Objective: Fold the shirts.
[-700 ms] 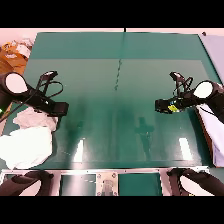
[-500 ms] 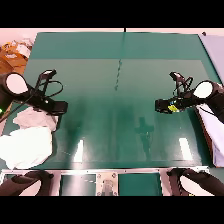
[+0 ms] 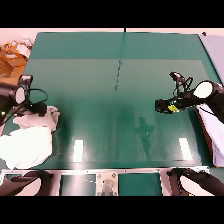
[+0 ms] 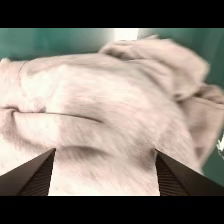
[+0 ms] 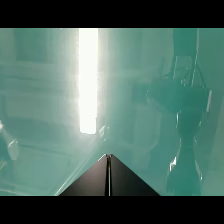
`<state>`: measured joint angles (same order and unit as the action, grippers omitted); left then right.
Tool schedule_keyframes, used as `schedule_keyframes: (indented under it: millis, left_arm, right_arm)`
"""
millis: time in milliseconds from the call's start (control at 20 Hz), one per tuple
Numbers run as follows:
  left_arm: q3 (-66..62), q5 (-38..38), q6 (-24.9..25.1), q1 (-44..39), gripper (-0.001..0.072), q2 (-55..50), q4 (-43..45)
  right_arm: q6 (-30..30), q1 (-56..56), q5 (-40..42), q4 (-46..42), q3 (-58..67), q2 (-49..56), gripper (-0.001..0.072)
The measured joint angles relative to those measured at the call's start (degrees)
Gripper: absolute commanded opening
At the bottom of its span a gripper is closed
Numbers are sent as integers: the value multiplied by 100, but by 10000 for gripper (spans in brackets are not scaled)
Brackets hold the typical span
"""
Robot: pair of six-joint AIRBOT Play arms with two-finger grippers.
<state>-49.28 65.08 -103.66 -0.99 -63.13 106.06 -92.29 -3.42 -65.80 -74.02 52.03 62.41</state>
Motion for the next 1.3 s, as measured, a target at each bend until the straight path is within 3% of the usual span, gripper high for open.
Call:
schedule_keyframes:
  millis: [50,100,150,400,700,1000,1250,1300]
  left_arm:
    - [160,-197,-35,122,464,-94,7]
    - [315,-374,-52,229,161,-201,-24]
    - [435,-538,-59,313,32,-306,-63]
    - [553,-658,166,476,23,-549,-157]
    - [-1080,586,511,92,23,-610,-522]
    - [-3239,1141,645,-1676,23,-612,-990]
    - [-3718,562,658,-3257,36,-903,-1585]
    - [-3724,413,671,-3442,305,-1034,-1694]
  right_arm:
    - [0,0,0,0,0,0,10]
    - [0,0,0,0,0,0,10]
    - [0,0,0,0,0,0,10]
    - [0,0,0,0,0,0,10]
    - [-2,-2,63,188,0,50,10]
    - [-2,-4,90,289,61,105,10]
    - [-17,-4,39,297,391,107,18]
    - [-37,-4,33,302,474,107,117]
